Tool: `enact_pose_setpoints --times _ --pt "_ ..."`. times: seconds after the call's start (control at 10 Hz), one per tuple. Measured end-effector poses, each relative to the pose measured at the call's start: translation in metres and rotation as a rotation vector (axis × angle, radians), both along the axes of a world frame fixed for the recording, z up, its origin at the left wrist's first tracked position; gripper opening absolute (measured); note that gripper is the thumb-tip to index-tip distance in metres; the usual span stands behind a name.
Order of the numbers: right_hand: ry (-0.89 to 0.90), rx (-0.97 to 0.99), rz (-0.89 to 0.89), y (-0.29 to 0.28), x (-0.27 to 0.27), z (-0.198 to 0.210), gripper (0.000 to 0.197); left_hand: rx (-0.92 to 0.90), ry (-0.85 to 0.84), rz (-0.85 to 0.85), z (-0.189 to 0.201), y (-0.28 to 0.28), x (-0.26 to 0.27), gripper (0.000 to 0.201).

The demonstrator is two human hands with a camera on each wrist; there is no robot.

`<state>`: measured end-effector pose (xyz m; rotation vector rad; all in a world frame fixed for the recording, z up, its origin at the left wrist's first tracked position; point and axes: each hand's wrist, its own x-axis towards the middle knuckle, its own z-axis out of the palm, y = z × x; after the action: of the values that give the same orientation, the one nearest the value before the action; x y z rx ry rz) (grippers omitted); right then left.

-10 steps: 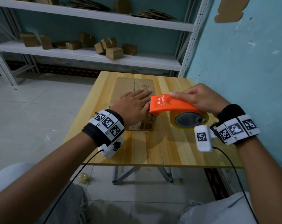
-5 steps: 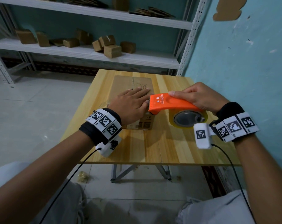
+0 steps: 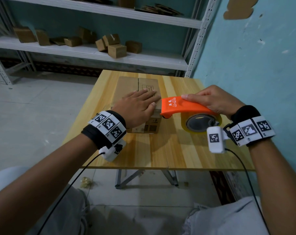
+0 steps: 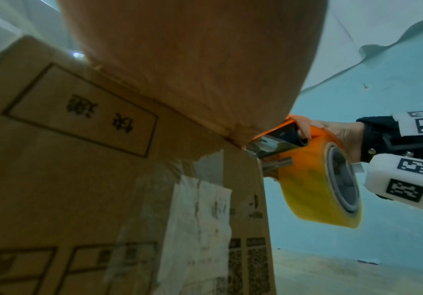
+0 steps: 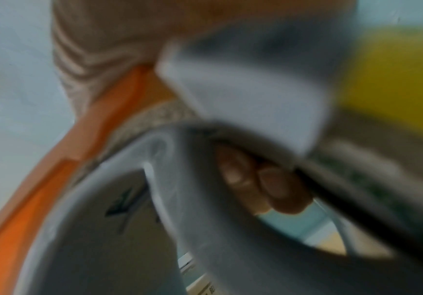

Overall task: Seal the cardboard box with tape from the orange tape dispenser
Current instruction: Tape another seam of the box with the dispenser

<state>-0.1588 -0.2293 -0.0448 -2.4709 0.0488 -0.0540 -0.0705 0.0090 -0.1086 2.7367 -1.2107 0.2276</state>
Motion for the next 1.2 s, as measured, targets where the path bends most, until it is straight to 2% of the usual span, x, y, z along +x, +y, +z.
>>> enact_pose_setpoints --times 0.5,1.2 --pt "0.013 0.063 -0.033 -0.009 -0.006 -0.002 0.058 -0.013 0.004 0.002 0.000 0.001 0.001 0.051" --pt "0.005 0.053 -0.072 -0.019 -0.011 -0.001 0.066 -0.016 0.017 -0.003 0.000 0.001 0.000 0.051"
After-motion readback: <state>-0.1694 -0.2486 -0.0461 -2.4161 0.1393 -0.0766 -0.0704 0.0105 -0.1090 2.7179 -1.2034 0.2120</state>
